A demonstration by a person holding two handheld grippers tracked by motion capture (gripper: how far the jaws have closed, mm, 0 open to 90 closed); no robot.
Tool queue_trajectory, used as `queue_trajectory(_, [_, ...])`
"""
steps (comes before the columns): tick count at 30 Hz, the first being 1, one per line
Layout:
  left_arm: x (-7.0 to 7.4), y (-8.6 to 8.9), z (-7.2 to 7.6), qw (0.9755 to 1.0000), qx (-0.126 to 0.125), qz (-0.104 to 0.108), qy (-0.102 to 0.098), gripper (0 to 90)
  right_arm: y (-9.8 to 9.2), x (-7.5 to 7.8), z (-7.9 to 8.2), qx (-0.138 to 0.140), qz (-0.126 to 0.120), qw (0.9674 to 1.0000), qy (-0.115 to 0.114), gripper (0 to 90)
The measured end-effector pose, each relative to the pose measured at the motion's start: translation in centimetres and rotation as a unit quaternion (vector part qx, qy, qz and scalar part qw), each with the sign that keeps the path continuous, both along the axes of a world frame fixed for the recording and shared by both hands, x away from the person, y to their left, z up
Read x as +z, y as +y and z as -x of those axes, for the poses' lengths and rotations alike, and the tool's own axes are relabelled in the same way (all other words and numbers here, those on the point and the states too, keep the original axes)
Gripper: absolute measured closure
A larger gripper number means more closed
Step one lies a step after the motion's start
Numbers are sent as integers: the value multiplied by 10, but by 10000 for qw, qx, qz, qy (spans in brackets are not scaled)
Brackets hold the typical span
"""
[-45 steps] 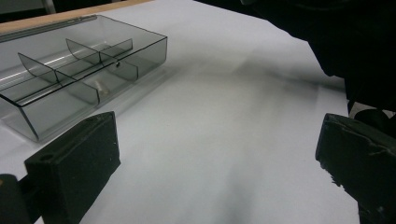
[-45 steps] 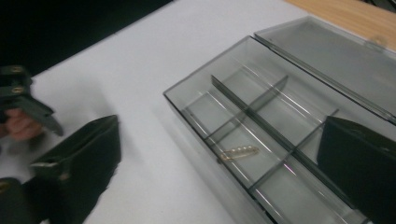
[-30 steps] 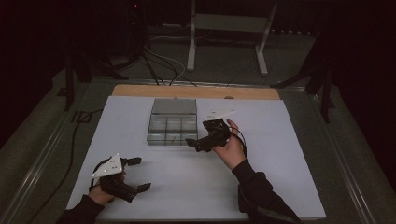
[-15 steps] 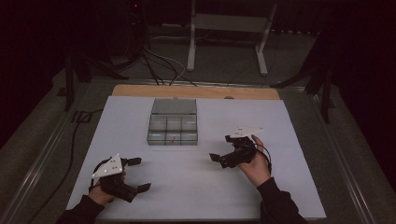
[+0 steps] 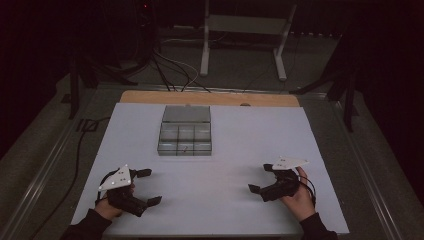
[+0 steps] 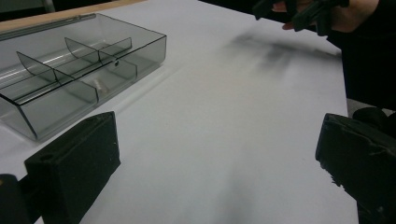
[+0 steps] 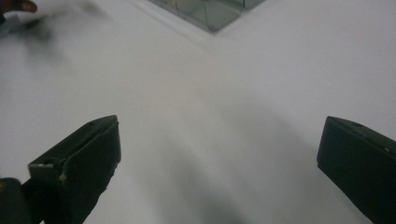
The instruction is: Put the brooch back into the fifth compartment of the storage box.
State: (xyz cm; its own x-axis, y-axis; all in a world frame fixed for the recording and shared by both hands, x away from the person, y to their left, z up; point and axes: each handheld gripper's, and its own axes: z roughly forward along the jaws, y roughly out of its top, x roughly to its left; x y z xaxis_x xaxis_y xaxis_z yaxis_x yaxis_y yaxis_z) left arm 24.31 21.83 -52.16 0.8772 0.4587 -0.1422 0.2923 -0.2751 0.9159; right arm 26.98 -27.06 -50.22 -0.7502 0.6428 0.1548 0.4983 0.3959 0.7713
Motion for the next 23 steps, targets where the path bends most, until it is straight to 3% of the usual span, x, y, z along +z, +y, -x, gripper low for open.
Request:
queue_trajectory(3, [0,0,0,10000,-14,-7,-1,11,-11,-5,6,-58,-85,9999,122,0])
queue_trajectory(12, [0,0,0,10000,-16,-10,-6,11,-38,-15,24,-167,10,9998,91,0])
queue_trajectory(14, [0,0,0,10000,-22,-13,-5,11,-42,-17,26,-141,91,9998,84,0])
queue_trajectory(23, [0,0,0,10000,-24,-24,-6,11,-51,-21,29,-293,15,9995,143,0])
